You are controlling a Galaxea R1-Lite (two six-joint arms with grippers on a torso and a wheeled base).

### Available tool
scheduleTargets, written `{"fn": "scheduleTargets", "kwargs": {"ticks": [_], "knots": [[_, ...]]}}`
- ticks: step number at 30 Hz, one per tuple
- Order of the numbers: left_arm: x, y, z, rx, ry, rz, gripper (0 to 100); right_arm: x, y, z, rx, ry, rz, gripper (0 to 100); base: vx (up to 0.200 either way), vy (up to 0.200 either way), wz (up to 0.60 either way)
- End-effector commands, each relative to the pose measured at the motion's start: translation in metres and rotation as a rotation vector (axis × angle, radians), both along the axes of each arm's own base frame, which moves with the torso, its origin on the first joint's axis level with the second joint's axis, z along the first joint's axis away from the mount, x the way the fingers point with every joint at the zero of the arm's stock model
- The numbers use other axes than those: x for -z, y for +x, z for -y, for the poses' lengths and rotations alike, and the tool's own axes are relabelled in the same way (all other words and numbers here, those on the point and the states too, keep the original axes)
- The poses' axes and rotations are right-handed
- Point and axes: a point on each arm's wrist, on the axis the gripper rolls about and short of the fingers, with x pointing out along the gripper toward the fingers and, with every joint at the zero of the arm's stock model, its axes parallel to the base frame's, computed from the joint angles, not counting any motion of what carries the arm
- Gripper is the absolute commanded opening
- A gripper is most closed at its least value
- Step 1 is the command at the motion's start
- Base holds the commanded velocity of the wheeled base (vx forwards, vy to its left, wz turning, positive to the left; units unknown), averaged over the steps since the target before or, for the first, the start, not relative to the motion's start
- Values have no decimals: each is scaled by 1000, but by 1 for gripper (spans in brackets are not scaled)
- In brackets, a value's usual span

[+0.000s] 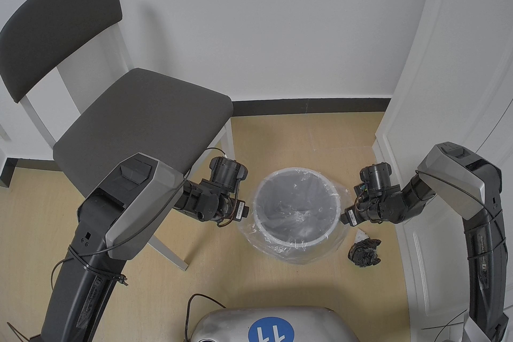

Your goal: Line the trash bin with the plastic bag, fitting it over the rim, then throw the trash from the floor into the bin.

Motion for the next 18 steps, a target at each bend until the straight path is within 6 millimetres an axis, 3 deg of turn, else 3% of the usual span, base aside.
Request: {"fn": "scheduleTargets", "kwargs": {"ticks": [1, 9, 18], "knots": [[1, 0, 0, -1, -2, 3, 100, 12, 26, 3, 12, -2, -4, 100, 0, 0, 0], [2, 1, 1, 1, -8, 17, 100, 21, 50, 24, 49, -15, 25, 100, 0, 0, 0], [9, 1, 1, 3, 0, 5, 100, 43, 67, 28, 62, -4, 49, 100, 0, 0, 0]]}}
